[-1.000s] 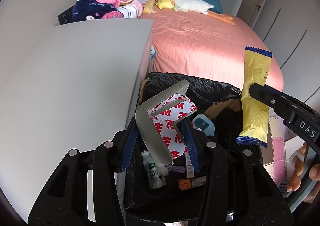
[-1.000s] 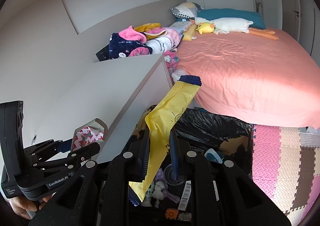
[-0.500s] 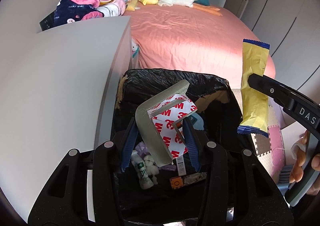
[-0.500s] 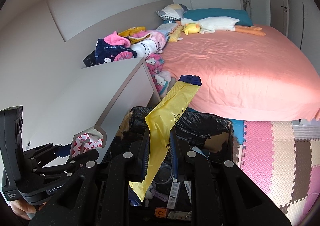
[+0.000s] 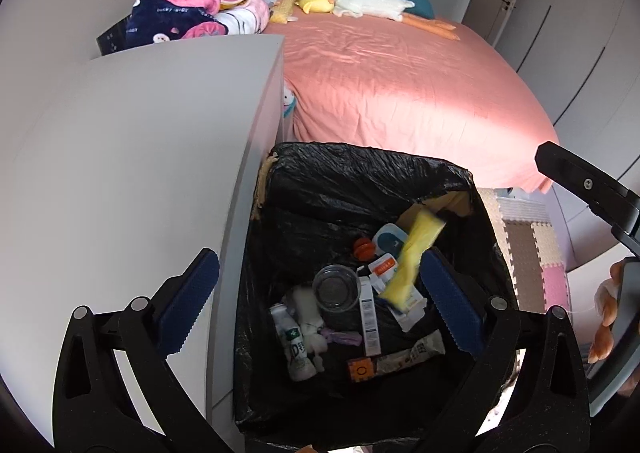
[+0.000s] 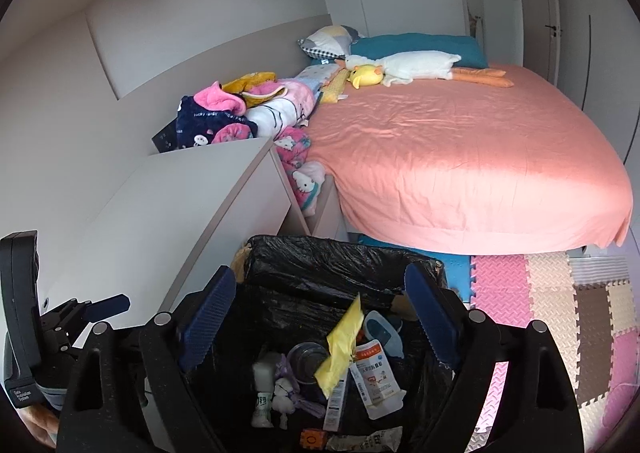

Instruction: Collect trash

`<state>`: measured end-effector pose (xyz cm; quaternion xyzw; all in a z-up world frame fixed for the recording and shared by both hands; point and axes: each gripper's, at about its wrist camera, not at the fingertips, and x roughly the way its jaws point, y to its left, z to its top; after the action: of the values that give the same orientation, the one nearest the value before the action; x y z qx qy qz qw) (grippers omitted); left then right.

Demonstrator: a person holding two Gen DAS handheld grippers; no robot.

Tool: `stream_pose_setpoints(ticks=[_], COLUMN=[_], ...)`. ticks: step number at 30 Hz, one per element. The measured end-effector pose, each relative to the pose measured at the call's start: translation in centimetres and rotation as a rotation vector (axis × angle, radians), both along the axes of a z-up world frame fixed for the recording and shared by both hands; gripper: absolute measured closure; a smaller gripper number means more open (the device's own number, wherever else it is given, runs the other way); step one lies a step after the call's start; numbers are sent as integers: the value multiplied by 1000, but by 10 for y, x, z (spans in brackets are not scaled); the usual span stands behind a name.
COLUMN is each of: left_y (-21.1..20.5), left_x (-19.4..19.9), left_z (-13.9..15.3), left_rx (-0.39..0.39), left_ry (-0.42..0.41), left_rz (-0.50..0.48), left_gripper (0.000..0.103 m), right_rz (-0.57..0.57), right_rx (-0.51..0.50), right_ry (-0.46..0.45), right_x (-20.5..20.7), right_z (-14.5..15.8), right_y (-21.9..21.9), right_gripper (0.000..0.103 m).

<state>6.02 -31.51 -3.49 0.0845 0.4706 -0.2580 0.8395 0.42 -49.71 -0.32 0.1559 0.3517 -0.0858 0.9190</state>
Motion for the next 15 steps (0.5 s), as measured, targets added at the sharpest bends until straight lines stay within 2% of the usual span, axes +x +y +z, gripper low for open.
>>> stream_pose_setpoints(ticks=[15], left_y=[8], left_x=[-1], left_z=[1], left_rx=[-22], left_ry=[-17], left_rz=[9], left_gripper=[6], right_rz=[-2], right_rx=[19], right_ry=[9], right_x=[1], right_z=[-1], right_y=[-4], right_gripper=[15])
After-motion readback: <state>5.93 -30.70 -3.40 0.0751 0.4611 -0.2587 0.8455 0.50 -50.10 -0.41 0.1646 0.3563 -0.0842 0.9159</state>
